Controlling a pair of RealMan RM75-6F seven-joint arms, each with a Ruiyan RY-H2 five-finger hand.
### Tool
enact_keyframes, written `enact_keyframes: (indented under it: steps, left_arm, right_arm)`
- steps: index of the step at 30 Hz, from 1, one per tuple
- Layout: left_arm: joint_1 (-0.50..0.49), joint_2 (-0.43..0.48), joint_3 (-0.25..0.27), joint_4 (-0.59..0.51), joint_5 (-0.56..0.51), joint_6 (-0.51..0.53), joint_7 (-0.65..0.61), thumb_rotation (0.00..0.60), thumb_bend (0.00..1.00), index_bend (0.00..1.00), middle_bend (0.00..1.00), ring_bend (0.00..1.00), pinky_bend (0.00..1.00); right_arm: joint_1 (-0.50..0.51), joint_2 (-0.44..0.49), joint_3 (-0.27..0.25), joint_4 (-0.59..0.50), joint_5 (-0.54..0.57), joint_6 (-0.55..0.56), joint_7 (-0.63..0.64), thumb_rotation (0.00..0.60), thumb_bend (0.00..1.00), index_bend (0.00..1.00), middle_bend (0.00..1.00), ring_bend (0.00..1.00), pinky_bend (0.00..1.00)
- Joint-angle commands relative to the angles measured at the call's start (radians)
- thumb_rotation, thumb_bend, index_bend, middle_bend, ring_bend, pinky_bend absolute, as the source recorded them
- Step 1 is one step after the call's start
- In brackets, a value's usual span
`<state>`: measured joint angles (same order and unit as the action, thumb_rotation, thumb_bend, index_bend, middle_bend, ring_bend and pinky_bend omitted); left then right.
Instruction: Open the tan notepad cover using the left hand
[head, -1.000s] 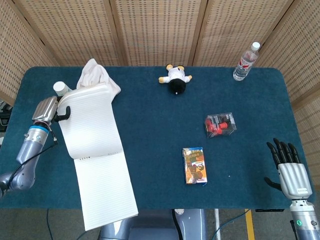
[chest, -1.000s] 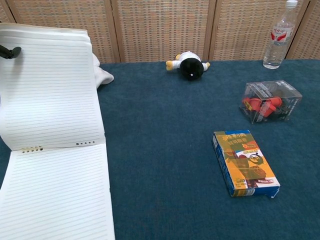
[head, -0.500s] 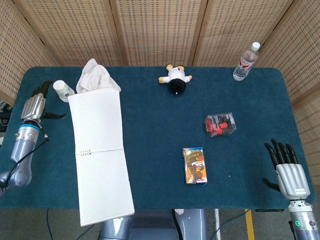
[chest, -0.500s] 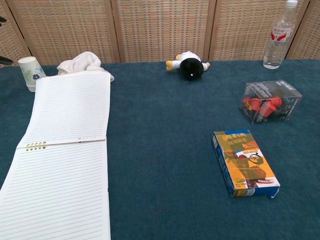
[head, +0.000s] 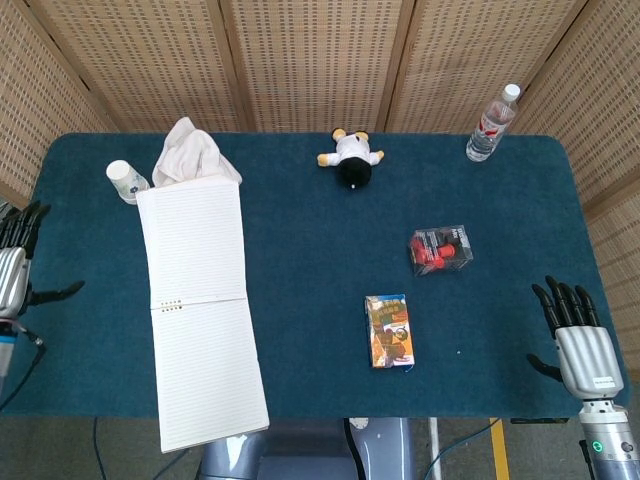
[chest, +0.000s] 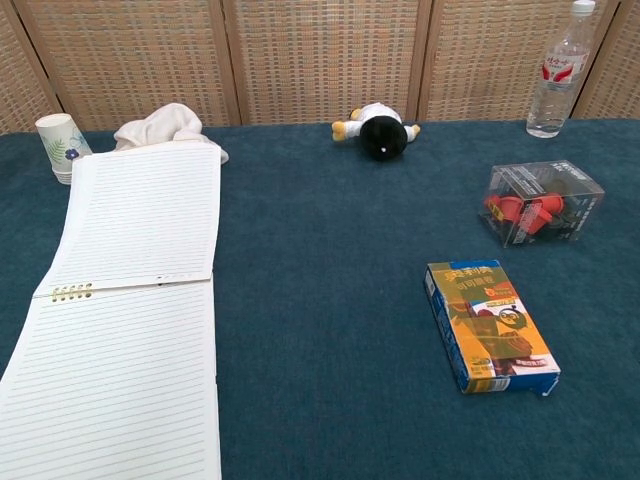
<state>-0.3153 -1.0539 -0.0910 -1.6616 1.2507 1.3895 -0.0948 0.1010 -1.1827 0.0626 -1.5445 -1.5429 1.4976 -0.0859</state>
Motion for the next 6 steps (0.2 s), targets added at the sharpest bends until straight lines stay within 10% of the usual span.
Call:
enact_keyframes:
  steps: [1, 6]
  left_arm:
    - [0.134, 0.051, 0.125, -0.166, 0.092, 0.131, 0.171, 0.6, 0.0, 0.0, 0.0, 0.0, 0.0]
    - [0.169, 0.046, 0.147, -0.205, 0.135, 0.155, 0.196, 0.6, 0.0, 0.0, 0.0, 0.0, 0.0]
  right_arm:
    - [-0.001, 0.001, 0.001, 0.003, -0.001, 0.003, 0.007, 0.6, 0.0, 0.0, 0.0, 0.0, 0.0]
    - [-0.003, 0.006, 0.003, 0.0, -0.004, 0.011, 0.016, 0.6, 0.0, 0.0, 0.0, 0.0, 0.0]
